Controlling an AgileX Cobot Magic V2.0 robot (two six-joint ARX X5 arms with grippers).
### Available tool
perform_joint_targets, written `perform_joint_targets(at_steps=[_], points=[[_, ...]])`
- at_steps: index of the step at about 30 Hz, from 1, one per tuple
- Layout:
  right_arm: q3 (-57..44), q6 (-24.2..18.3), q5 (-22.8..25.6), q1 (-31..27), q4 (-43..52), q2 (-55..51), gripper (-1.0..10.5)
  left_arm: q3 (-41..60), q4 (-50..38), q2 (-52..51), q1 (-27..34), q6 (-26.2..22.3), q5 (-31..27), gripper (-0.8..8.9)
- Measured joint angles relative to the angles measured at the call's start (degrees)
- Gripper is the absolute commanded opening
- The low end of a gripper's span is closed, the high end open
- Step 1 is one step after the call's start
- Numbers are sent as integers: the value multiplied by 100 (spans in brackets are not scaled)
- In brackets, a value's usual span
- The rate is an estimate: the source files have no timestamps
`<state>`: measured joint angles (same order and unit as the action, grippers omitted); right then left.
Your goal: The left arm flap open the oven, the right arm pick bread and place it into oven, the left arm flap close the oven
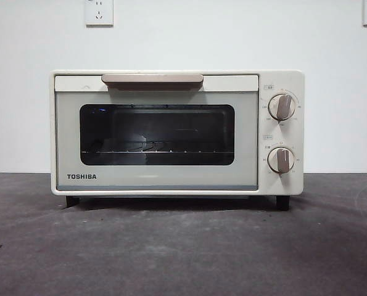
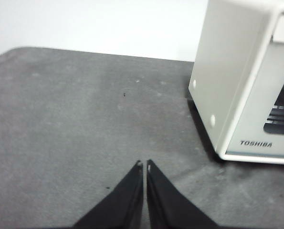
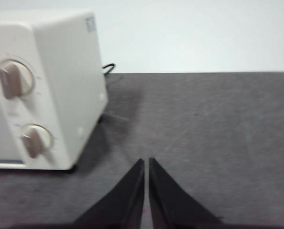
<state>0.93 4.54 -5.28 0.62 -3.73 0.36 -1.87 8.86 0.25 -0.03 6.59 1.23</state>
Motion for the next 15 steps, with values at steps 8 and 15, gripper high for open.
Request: perform_joint_targets(at_steps=[8,15], points=[[177,1180,-208,2,-319,4,12,-55,24,127,-63,920,199,19],[1386,1644,-369,9,-1215,319,12,-1003,313,601,-192,1751,210,19]])
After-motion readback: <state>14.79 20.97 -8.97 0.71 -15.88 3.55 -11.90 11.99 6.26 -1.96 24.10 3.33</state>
